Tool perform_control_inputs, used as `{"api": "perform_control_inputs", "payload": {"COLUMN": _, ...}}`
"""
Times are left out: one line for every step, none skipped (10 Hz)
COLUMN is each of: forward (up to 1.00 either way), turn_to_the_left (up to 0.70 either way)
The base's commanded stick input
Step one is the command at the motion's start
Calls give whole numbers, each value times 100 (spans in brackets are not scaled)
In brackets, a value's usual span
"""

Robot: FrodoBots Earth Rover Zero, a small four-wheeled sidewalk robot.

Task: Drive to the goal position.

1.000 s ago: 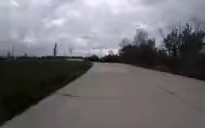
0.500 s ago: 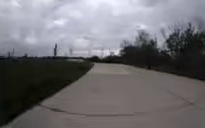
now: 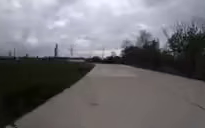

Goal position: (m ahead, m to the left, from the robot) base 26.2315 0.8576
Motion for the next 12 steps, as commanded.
{"api": "perform_control_inputs", "payload": {"forward": 100, "turn_to_the_left": 0}}
{"api": "perform_control_inputs", "payload": {"forward": 100, "turn_to_the_left": 0}}
{"api": "perform_control_inputs", "payload": {"forward": 100, "turn_to_the_left": 0}}
{"api": "perform_control_inputs", "payload": {"forward": 100, "turn_to_the_left": 0}}
{"api": "perform_control_inputs", "payload": {"forward": 100, "turn_to_the_left": 0}}
{"api": "perform_control_inputs", "payload": {"forward": 100, "turn_to_the_left": 0}}
{"api": "perform_control_inputs", "payload": {"forward": 100, "turn_to_the_left": 0}}
{"api": "perform_control_inputs", "payload": {"forward": 100, "turn_to_the_left": 0}}
{"api": "perform_control_inputs", "payload": {"forward": 100, "turn_to_the_left": 0}}
{"api": "perform_control_inputs", "payload": {"forward": 100, "turn_to_the_left": -19}}
{"api": "perform_control_inputs", "payload": {"forward": 100, "turn_to_the_left": -15}}
{"api": "perform_control_inputs", "payload": {"forward": 100, "turn_to_the_left": 0}}
